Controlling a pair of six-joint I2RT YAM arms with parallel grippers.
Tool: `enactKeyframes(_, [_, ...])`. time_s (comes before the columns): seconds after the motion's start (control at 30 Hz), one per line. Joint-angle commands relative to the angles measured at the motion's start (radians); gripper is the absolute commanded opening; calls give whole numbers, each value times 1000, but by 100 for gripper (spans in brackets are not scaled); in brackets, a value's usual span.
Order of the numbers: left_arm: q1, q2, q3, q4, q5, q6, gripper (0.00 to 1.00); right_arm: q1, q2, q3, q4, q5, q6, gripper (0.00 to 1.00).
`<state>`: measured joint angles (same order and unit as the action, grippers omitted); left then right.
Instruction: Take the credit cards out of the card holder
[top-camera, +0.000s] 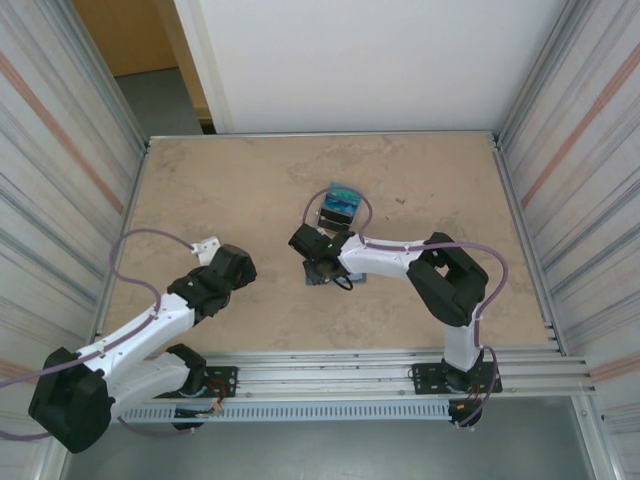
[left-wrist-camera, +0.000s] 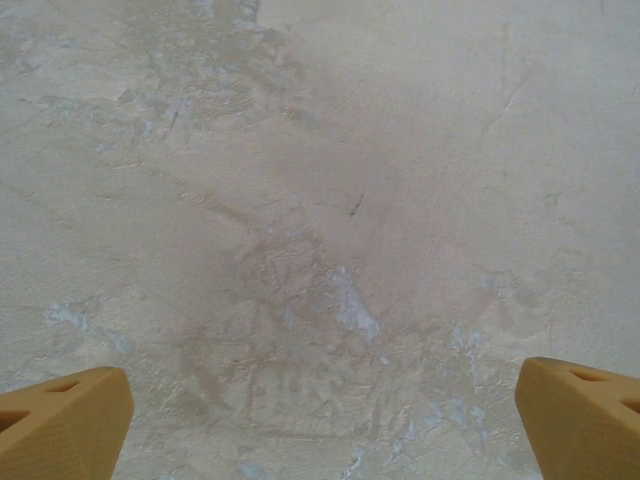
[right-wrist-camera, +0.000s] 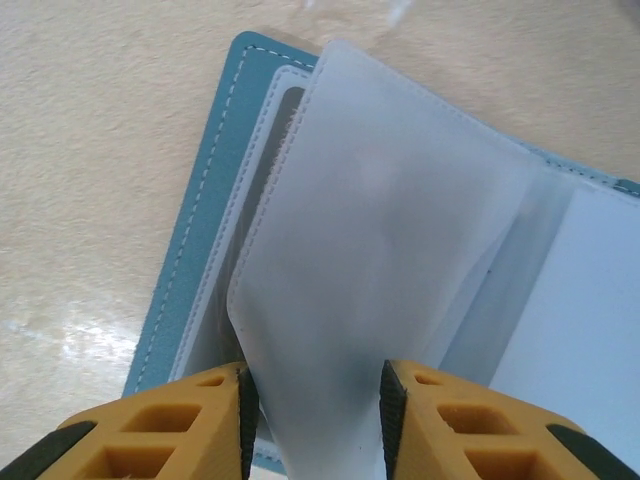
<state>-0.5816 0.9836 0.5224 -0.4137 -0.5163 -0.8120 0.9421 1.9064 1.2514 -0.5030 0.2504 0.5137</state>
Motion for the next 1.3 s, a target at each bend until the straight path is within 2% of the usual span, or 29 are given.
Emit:
enactKeyframes(0.0, [10, 0, 33, 9, 1, 22, 99, 1, -56, -18, -48, 89, 32, 40])
enactKeyframes(0.57, [9, 3, 45, 22, 38, 48, 99, -52, -153, -107, -55, 154, 76, 39])
enactKeyframes(0.7, [-16, 27, 61, 42, 47, 73, 99, -77, -191, -143, -55, 155, 96, 38])
enactKeyframes(1.07, [-184, 281, 228, 35, -31, 124, 99, -137, -252, -223, -44, 134, 114, 37])
enactKeyframes(1.27, [-238, 419, 306, 71, 8, 149, 99, -169, -302, -257, -49, 117, 131, 35])
